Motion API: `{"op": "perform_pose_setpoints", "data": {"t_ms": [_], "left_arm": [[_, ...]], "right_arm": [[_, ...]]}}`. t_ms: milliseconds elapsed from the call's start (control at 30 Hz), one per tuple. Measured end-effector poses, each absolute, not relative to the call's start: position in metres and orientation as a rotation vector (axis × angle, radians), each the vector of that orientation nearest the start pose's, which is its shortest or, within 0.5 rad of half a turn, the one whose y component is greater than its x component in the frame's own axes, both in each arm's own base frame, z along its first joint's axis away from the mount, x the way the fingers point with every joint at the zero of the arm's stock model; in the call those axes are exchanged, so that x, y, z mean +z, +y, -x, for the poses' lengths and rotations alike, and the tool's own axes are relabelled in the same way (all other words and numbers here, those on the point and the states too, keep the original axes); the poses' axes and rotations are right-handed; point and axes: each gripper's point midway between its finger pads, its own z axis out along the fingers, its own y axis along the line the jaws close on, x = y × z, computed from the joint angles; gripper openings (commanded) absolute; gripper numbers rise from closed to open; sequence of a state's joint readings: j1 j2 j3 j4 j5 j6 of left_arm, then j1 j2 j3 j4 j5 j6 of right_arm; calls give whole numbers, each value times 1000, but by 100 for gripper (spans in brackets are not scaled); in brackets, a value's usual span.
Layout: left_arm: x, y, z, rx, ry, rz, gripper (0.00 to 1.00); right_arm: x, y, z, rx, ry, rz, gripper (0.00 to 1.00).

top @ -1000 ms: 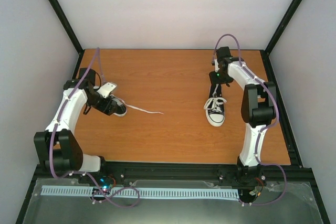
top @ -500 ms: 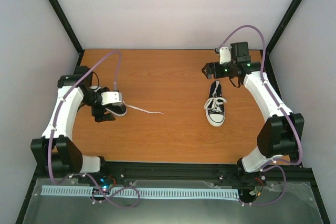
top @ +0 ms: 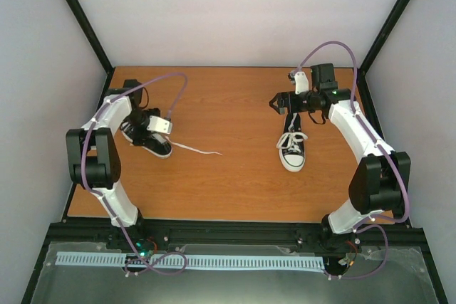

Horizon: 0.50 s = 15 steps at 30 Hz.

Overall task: Tie the shoes
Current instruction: Pick up the shoe from the center of the board.

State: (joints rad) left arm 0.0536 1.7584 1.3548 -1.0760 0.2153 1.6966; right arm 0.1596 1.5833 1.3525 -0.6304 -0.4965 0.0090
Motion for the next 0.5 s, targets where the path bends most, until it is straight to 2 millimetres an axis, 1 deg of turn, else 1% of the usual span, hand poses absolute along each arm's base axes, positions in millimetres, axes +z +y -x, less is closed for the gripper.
{"op": "perform_pose_setpoints", "data": {"t_ms": [33, 100, 167, 200, 233, 300, 333, 367, 400, 500], "left_arm": [[87, -21, -350, 85, -2270, 2494, 100], [77, -25, -357, 60, -2245, 2514, 98], [63, -30, -359, 53, -2210, 2520, 91], [56, -32, -358, 65, -2191, 2509, 80], [51, -32, -357, 74, -2187, 2492, 64], [45, -33, -352, 100, -2171, 2460, 28], [44, -33, -349, 112, -2171, 2445, 14], [45, -33, -346, 118, -2176, 2437, 3], [45, -33, -343, 118, -2183, 2432, 1], [46, -33, -332, 109, -2224, 2398, 1]], "right_arm": [[209, 148, -404, 681, 2370, 405, 92], [209, 148, -404, 681, 2370, 405, 92], [209, 148, -404, 681, 2371, 405, 92], [209, 148, -403, 681, 2371, 405, 91], [209, 148, -403, 681, 2371, 405, 91], [209, 148, -403, 681, 2372, 404, 91], [208, 148, -403, 681, 2373, 404, 91], [208, 148, -403, 682, 2375, 404, 91], [207, 148, -403, 683, 2377, 403, 91], [206, 148, -403, 686, 2383, 395, 91]]}}
